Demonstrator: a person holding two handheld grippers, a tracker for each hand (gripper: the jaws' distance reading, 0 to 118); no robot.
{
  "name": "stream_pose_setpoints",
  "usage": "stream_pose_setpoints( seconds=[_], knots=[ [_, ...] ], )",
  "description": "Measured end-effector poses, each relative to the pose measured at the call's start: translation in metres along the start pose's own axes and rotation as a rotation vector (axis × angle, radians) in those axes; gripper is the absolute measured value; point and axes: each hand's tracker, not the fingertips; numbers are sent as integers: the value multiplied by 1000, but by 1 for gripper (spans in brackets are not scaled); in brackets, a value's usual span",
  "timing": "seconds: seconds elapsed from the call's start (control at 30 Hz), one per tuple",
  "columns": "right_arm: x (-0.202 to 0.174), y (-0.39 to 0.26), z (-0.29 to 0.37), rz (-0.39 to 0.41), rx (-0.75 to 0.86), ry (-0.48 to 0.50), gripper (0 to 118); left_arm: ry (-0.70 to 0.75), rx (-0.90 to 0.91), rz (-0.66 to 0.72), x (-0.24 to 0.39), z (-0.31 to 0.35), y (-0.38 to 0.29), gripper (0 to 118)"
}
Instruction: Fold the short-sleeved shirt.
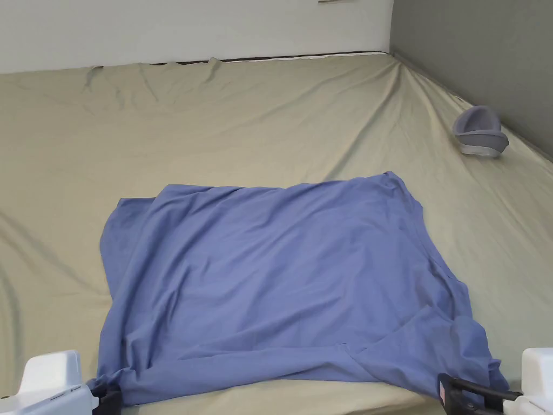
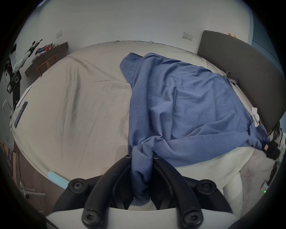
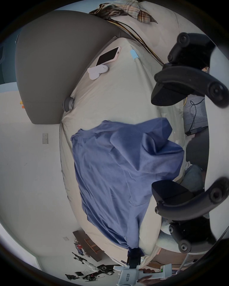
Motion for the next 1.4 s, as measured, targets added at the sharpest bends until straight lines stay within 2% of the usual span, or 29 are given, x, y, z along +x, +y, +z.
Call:
stream_pose_setpoints(
  seconds=[0.03,0.07,0.1,0.13,0.17,0.2,0.33,0.4,0.5,0.53,0.63,0.7,0.77,0.83,0.9,0.93,0.97,1.0,1.03,1.07,1.1,1.13,1.23,1.3,1.37,1.4],
  knots=[
    [1,-2,-3,-6,-1,4,98,-3,-2,5,-1,0,0,10],
    [2,-2,-6,-13,-7,7,89,-6,-4,9,-2,0,2,10],
    [4,-2,-8,-25,-13,15,71,-10,-7,13,-3,0,2,10],
    [6,-3,-12,-41,-8,39,39,-17,-11,19,-5,0,3,10],
    [7,-3,-14,-58,2,65,21,-31,-17,36,-8,1,4,10],
    [7,-3,-15,-77,6,93,13,-54,-24,89,-11,1,5,10],
    [4,8,-14,-88,9,96,8,-147,13,244,-28,9,9,10],
    [6,21,-9,-102,59,126,8,-183,48,286,-32,17,16,10],
    [12,60,-14,-160,120,170,8,-171,125,205,-25,31,47,10],
    [13,75,-21,-149,158,165,8,-190,147,185,-24,31,62,10],
    [10,127,-52,-50,195,126,8,-189,125,160,-18,21,118,10],
    [13,157,-85,-79,198,140,8,-105,122,85,-12,2,154,10],
    [17,183,-119,-127,194,164,8,-98,74,81,-11,-26,186,10],
    [7,205,-147,-109,170,148,8,-92,41,81,-7,-51,209,11],
    [0,210,-175,-53,125,74,9,-102,38,78,-11,-79,220,12],
    [-6,211,-186,-38,119,55,12,-99,23,92,-10,-92,225,17],
    [-8,211,-195,-44,107,49,26,-100,10,90,-10,-104,229,36],
    [-8,212,-202,-60,88,32,56,-67,-33,74,-9,-113,230,64],
    [-8,213,-207,-73,75,36,97,-23,-61,73,-7,-120,233,102],
    [-6,212,-203,-73,84,43,113,1,-66,68,-6,-121,233,115],
    [-8,210,-195,-77,128,45,112,2,-35,66,-6,-117,232,115],
    [-11,211,-187,-60,155,23,108,-14,-24,72,-7,-109,229,114],
    [-18,212,-160,-29,181,5,107,-69,24,105,-9,-80,221,114],
    [-29,205,-138,-1,223,7,107,-80,86,106,-5,-52,209,107],
    [-37,196,-119,31,252,-12,104,-87,155,79,-3,-27,196,77],
    [-44,190,-110,44,243,-23,96,-58,180,66,0,-17,187,54]
  ],
)
